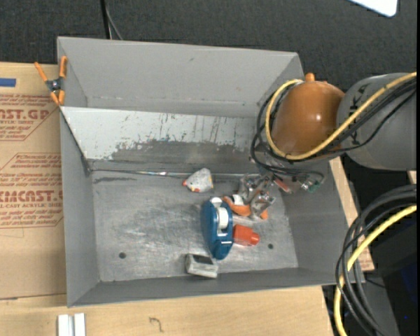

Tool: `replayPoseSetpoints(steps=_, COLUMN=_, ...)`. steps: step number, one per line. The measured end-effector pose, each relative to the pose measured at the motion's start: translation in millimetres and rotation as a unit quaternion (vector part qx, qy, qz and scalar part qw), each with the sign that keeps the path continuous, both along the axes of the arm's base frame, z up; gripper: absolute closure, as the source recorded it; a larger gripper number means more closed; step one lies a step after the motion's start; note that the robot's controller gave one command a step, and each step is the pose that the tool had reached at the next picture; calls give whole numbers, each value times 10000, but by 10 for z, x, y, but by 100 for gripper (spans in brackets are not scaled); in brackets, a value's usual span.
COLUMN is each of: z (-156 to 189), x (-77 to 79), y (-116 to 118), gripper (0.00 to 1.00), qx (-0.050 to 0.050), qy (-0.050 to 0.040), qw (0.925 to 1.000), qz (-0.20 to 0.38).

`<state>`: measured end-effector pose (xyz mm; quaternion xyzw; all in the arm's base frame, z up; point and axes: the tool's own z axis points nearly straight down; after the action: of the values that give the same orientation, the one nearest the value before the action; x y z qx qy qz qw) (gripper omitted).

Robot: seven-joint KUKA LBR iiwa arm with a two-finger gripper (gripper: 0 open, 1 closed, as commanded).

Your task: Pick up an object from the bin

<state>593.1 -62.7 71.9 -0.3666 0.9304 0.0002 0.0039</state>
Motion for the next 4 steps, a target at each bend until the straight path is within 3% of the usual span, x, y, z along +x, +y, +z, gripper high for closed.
replayPoseSetpoints(steps=4, z=589, x=-27, y=11, gripper=100, qx=-2, qy=57, qw=10000, qz=3)
